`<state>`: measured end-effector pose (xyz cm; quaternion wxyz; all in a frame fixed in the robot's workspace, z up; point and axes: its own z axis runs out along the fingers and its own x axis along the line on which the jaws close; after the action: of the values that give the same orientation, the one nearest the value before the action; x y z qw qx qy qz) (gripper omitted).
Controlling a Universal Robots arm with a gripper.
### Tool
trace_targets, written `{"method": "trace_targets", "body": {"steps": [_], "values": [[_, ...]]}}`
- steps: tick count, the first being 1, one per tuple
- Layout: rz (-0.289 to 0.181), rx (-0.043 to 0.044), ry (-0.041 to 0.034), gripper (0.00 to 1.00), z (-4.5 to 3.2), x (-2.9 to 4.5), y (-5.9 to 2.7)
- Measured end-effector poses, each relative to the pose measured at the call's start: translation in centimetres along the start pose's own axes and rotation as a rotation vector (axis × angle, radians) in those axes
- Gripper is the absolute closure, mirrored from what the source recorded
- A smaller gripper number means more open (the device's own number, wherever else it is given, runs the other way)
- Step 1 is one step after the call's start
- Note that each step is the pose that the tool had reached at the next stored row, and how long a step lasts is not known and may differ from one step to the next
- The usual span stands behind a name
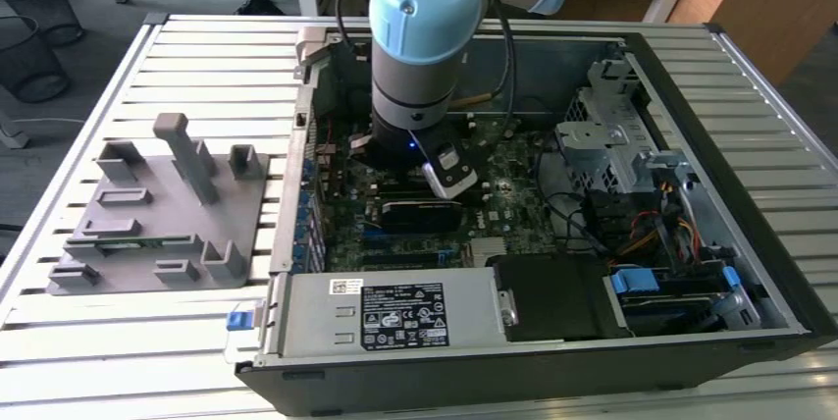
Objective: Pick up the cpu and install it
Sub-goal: 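Install the second cpu locking lever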
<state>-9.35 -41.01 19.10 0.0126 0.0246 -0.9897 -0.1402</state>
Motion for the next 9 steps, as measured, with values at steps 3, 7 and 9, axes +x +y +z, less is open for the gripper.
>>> {"method": "trace_targets", "body": {"steps": [3,7,9], "values": [[0.0,0.0,0.0,0.88,-0.01,0.0,0.05],[0.0,0.0,-0.0001,0.88,-0.03,0.0,0.15],[0.0,0.0,0.0,0.88,-0.03,0.0,0.2]]}}
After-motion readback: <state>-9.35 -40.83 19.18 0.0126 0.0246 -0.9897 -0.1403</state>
